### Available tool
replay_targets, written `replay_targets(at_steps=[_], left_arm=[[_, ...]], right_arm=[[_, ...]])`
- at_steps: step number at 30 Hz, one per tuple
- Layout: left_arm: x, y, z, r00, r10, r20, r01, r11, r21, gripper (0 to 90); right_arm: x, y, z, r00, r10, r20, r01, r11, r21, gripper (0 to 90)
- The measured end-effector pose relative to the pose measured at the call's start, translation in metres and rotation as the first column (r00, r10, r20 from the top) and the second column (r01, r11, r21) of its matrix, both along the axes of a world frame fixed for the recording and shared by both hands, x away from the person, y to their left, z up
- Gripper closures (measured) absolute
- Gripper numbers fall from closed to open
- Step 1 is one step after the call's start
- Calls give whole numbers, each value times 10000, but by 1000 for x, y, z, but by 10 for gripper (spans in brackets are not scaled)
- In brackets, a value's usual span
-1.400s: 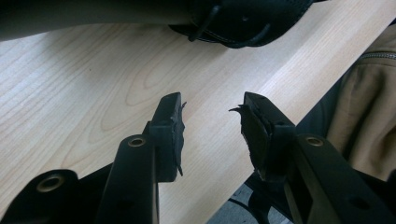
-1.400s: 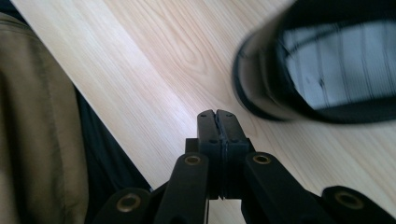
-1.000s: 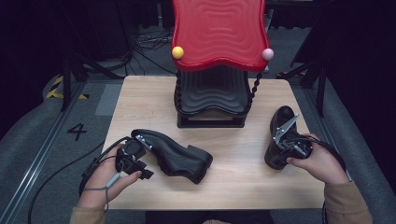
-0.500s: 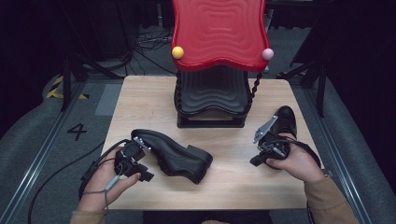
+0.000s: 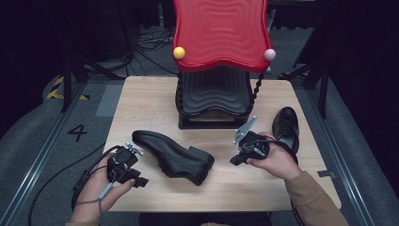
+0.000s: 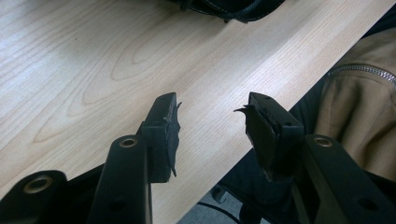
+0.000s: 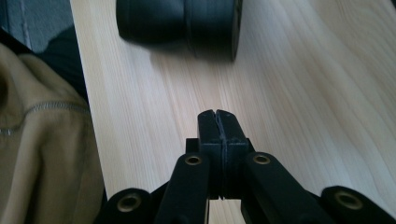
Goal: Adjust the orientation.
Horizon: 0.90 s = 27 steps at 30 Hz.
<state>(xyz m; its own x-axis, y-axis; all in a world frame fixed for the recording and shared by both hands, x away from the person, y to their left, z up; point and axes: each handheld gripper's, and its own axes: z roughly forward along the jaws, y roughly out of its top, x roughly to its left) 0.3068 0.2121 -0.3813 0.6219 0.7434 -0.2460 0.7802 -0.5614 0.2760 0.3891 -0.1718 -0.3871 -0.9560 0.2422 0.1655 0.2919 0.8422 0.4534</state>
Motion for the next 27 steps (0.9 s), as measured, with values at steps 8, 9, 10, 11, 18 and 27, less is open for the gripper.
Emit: replay_targets(at_steps=[8,9,10,11,18,27], left_arm=[[0,-2,-1,10000,-36,41,36,10000,2,533],[1,-2,-1,10000,-32,60,32,10000,-13,531],[1,-2,-1,10000,-74,38,74,10000,-9,529],[2,-3,-1,10000,-89,5,89,10000,-19,529],[5,-5,-2,9999,-154,-10,154,9999,-18,532],[7,-6,-3,9999,-163,-31,163,9999,-29,529]], right_arm=[[-1,33,-10,9995,291,103,-294,9992,281,900],[-2,37,-11,9990,340,273,-344,9993,136,900],[-2,40,-11,9983,339,482,-341,9994,36,900],[-1,43,-10,9983,373,441,-377,9993,64,900],[5,57,-3,9981,61,607,-103,9976,687,900],[12,65,-9,9996,21,292,-38,9983,590,900]])
